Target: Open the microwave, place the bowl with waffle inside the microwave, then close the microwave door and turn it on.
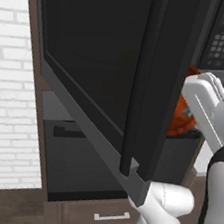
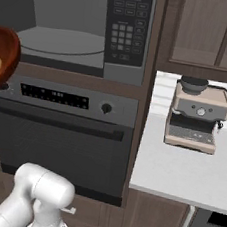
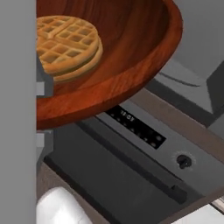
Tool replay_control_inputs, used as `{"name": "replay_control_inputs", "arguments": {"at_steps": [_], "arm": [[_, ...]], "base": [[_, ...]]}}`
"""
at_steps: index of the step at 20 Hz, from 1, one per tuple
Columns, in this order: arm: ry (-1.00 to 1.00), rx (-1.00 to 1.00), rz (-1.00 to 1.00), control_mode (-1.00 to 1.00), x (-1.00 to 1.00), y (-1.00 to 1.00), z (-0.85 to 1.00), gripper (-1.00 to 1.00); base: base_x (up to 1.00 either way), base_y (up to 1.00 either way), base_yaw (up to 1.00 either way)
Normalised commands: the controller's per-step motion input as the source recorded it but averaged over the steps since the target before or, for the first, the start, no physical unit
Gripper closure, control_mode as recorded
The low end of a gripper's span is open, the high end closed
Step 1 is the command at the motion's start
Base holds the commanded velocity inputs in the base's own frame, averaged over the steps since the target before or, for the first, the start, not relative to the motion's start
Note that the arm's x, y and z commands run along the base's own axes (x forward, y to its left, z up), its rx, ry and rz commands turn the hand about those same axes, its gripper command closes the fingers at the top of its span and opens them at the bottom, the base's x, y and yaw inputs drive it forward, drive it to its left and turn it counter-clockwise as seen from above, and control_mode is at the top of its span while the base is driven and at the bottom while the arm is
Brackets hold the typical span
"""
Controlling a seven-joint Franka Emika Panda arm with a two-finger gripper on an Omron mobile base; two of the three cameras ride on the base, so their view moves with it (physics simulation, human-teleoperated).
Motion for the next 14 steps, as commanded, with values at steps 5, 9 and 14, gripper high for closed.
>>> {"name": "replay_control_inputs", "arguments": {"at_steps": [5,9,14], "arm": [[0.06,0.56,-0.02,-1.0,0.03,-0.25,0.0,1.0],[-0.1,0.15,-0.01,-1.0,0.05,0.15,0.0,1.0],[-0.05,0.01,-0.17,-1.0,0.49,0.54,0.01,1.0]], "base": [[0.0,0.0,0.0],[0.0,0.0,0.0],[0.0,0.0,0.0]]}}
